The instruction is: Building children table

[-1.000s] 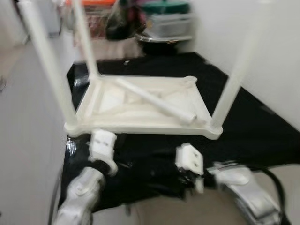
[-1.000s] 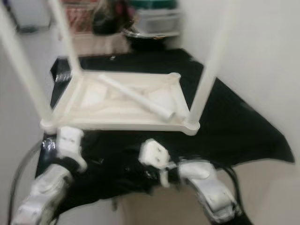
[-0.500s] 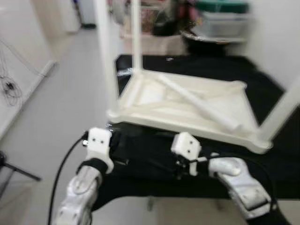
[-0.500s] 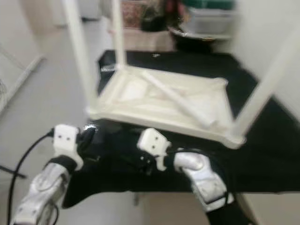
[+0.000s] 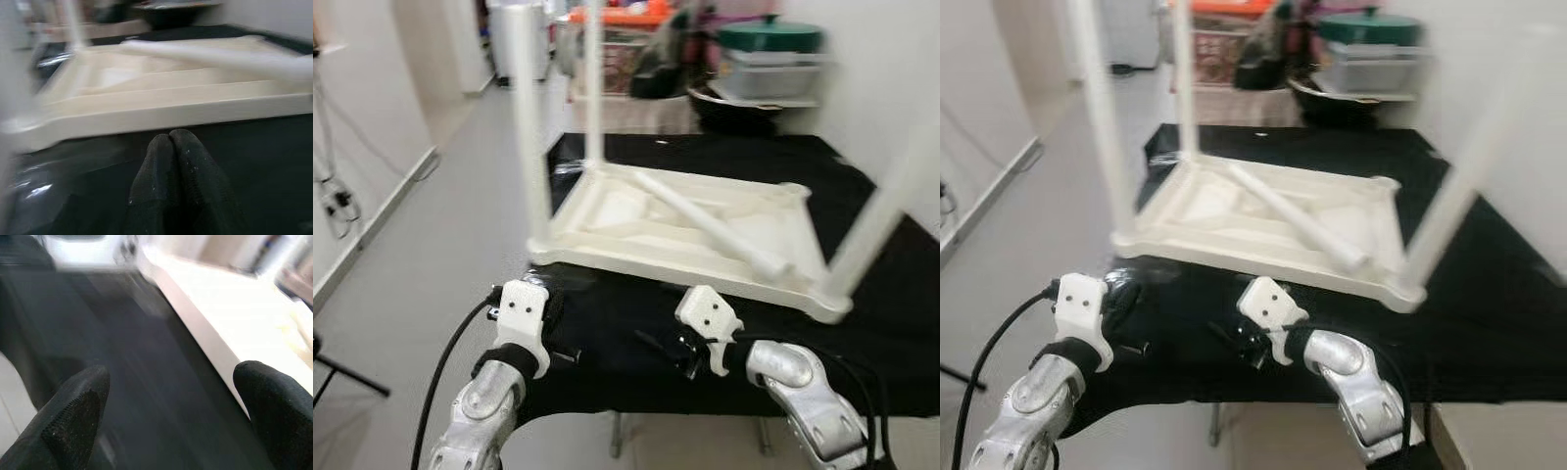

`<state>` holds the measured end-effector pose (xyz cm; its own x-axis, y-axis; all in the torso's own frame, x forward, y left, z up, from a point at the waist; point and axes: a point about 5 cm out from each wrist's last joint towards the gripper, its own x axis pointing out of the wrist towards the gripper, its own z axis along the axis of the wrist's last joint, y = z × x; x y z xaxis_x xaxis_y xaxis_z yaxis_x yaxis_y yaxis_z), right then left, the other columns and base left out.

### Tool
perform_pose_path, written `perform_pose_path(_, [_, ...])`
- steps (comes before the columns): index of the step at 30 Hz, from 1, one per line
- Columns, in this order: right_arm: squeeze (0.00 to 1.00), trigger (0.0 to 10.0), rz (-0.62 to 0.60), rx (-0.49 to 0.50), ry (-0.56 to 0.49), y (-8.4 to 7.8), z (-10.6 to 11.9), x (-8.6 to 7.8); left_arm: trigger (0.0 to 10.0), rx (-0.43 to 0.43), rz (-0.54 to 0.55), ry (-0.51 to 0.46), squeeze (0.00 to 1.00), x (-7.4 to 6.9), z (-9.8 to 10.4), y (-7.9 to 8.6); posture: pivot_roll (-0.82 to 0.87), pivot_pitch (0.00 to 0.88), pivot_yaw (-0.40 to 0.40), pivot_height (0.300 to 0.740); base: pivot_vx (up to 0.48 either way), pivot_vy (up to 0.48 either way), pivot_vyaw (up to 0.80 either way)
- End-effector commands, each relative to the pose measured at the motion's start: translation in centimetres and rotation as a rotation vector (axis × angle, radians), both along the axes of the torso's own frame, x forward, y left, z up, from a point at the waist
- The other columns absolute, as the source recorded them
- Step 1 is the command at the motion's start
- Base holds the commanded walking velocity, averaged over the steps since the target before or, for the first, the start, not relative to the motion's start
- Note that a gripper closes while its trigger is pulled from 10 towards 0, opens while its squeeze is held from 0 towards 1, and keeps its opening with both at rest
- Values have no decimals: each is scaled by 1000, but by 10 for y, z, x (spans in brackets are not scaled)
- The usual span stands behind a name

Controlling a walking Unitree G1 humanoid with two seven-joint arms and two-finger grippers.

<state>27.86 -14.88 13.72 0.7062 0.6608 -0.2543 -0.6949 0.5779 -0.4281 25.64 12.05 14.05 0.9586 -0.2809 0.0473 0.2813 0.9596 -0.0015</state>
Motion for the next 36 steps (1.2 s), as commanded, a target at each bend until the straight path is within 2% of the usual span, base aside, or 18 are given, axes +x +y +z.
perform_pose_path(1, [0,10000,-4,1,-8,3,1,2,10000,6,5,25,0,0,-4,3,-68,53,-43,740,0,-472,0])
perform_pose_path(12, [0,10000,-34,-27,50,-11,-3,1,10000,-1,11,29,0,1,-4,4,-70,53,-44,740,0,-473,0])
perform_pose_path(15, [0,10000,-71,-44,104,-23,-8,0,10000,-5,14,28,0,2,-3,5,-70,55,-44,740,0,0,0])
perform_pose_path(19, [0,10000,-76,-50,133,-28,-10,-1,10000,-8,17,27,0,2,-3,5,-70,55,-44,740,0,0,0])
perform_pose_path(23, [0,10000,-58,-57,216,-43,-12,-8,10000,-11,29,26,0,3,-2,8,-67,58,-46,740,0,0,0])
perform_pose_path(25, [0,10000,-75,-63,212,-47,-11,-7,10000,-10,35,26,0,3,-2,9,-68,59,-45,740,0,0,0])
perform_pose_path(26, [0,10000,-133,-68,216,-52,-12,-2,10000,-9,42,27,0,3,-2,10,-69,59,-45,740,0,0,0])
perform_pose_path(29, [0,10000,-200,-78,214,-55,-13,4,10000,-5,54,26,0,5,-2,13,-68,60,-47,740,0,0,0])
perform_pose_path(30, [0,10000,-270,-75,220,-57,-16,9,10000,-7,63,29,0,6,-2,14,-66,60,-47,740,0,0,0])
perform_pose_path(31, [0,10000,-270,-75,220,-57,-16,9,10000,-7,63,29,0,6,-2,14,-66,60,-47,740,0,0,0])
perform_pose_path(33, [0,10000,-384,-73,227,-63,-18,17,10000,-11,40,50,0,5,-3,13,-61,63,-48,740,0,0,0])
perform_pose_path(36, [0,10000,-433,-72,229,-67,-19,20,10000,-15,15,60,0,3,-5,11,-61,63,-48,740,0,0,0])
